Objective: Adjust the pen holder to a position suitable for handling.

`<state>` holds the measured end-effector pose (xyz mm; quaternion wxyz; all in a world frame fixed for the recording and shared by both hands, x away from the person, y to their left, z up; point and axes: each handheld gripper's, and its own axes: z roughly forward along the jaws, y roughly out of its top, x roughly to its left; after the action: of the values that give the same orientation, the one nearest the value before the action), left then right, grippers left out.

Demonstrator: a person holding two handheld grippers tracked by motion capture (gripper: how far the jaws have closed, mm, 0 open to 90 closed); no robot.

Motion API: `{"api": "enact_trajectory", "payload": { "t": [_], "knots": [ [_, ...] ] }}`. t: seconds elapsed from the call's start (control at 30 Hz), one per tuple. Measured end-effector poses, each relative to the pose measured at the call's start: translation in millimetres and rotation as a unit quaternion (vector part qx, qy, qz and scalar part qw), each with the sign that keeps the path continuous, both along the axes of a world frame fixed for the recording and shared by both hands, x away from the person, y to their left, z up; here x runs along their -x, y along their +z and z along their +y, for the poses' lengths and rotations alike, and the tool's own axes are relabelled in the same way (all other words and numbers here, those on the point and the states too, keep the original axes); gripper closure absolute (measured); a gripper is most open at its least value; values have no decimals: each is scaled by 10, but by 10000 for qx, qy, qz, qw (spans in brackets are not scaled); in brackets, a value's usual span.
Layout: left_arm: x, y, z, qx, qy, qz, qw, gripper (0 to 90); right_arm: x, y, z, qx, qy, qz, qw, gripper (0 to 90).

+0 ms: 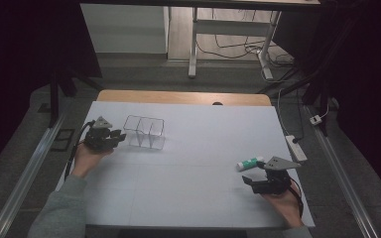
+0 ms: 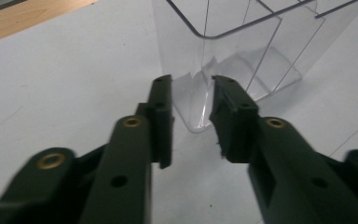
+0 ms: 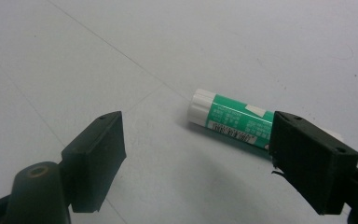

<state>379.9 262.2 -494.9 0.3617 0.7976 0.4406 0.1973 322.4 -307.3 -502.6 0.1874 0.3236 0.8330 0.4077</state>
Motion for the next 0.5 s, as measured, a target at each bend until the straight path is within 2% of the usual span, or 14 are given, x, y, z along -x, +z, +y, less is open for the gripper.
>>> {"api": "enact_trajectory", "payload": {
  "t": [0.07, 0.1, 0.2, 0.3, 0.4, 0.5],
  "knots": [
    [-1, -7, 33, 30, -5, 46, 10000, 858, -1, -1, 1, 32, -16, 4, 10000, 179],
    [-9, -16, 54, 43, 24, 84, 10000, 883, -3, -7, 5, 10, -12, -1, 10000, 179],
    [-62, -75, 92, 94, 143, 219, 9996, 887, -7, -11, 9, 44, -23, 4, 10000, 179],
    [-99, -95, 72, 35, 157, 159, 9997, 887, -13, -13, 12, 67, -36, 18, 10000, 180],
    [-212, -114, 25, 120, 171, 93, 9997, 887, -17, -14, 17, 71, -42, 22, 10000, 181],
    [-272, -124, -9, 104, 135, 133, 9998, 888, -18, -19, 19, 89, -55, 19, 9999, 181]
  ]
}}
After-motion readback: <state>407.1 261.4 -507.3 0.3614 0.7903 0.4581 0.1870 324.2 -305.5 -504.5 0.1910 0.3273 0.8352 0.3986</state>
